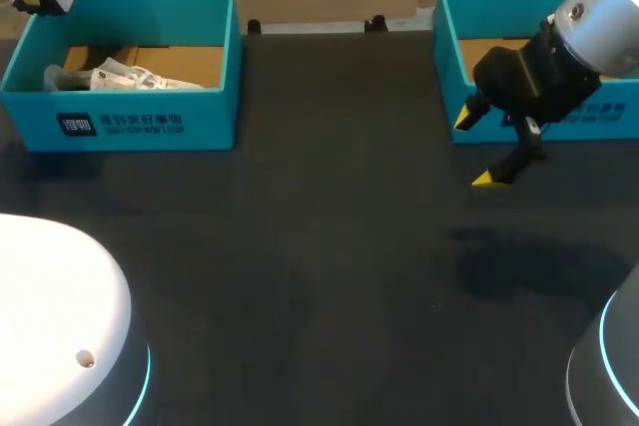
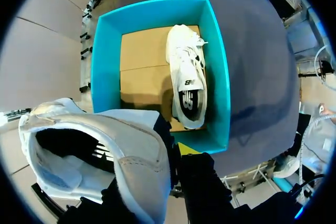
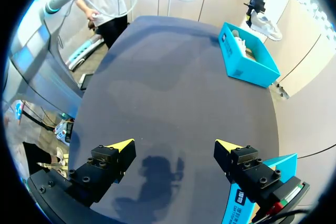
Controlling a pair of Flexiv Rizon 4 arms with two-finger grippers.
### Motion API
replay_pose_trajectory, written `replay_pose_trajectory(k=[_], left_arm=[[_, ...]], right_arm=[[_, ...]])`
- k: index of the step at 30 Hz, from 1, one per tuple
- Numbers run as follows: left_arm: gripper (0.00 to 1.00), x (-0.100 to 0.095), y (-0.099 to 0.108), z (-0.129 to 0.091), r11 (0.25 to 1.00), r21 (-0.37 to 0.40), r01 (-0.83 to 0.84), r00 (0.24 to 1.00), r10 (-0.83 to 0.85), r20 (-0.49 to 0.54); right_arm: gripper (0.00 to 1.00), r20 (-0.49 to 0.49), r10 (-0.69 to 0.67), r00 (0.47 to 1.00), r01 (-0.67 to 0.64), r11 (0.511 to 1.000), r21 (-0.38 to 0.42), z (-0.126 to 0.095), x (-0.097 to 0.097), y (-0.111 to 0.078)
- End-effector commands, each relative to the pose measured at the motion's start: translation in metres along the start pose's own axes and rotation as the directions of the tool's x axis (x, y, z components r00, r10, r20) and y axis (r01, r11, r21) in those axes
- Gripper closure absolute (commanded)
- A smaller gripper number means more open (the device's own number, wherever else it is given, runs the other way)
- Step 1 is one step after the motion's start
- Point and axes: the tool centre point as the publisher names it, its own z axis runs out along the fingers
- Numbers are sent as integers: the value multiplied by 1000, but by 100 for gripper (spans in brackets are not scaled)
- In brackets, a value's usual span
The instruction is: Take the shoe out of the shoebox, open the shoe tongue, remove and reinsert the insole, then place the shoe into the shoebox
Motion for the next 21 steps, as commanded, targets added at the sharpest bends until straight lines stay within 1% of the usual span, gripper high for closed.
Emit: replay_pose_trajectory(k=[1, 8, 9, 10, 11, 12, 13, 15, 16, 17, 19, 20, 21], left_arm=[[100, 0, 1, -1, 1000, 0, 0, 1000, 0, 0], [100, 0, 1, -1, 1000, 0, 0, 1000, 0, 0], [100, 0, 0, -3, 999, -9, -32, 999, 32, -4], [100, 1, 1, -6, 997, 3, -79, 997, 79, 1], [100, 1, 0, -8, 988, -25, -150, 989, 150, -2], [100, 1, 1, -10, 986, -24, -163, 987, 164, 5], [100, 1, 2, -13, 970, -61, -234, 972, 234, 4], [100, 1, 3, -14, 947, -59, -317, 948, 317, 2], [100, 2, 3, -14, 919, -86, -384, 923, 386, 8], [100, 1, 4, -14, 918, -68, -391, 920, 392, 11], [100, -1, 8, -15, 864, -29, -502, 865, 502, 4], [100, -3, 11, -15, 853, -11, -522, 853, 522, -5], [100, -5, 12, -15, 812, 4, -583, 812, 583, -17]], right_arm=[[0, 0, 1, 1000, -1, 1000, 2, 1, 0, 0], [0, 0, 1, 1000, -1, 1000, 2, 1, 0, 0], [0, 0, 1, 1000, -1, 1000, 2, 1, 0, 0], [0, 0, 1, 1000, -1, 1000, 2, 1, 0, 0], [0, 0, 1, 1000, -1, 1000, 2, 1, 0, 0], [0, 0, 1, 1000, -1, 1000, 2, 1, 0, 0], [0, 0, 1, 1000, -1, 1000, 2, 1, 0, 0], [0, 0, 1, 1000, -1, 1000, 2, 1, 0, 0], [0, 0, 1, 1000, -1, 1000, 2, 1, 0, 0], [0, 0, 1, 1000, -1, 1000, 2, 1, 0, 0], [0, 0, 1, 1000, -1, 1000, 2, 1, 0, 0], [0, 0, 1, 1000, -1, 1000, 2, 1, 0, 0], [0, 0, 1, 1000, -1, 1000, 2, 1, 0, 0]])
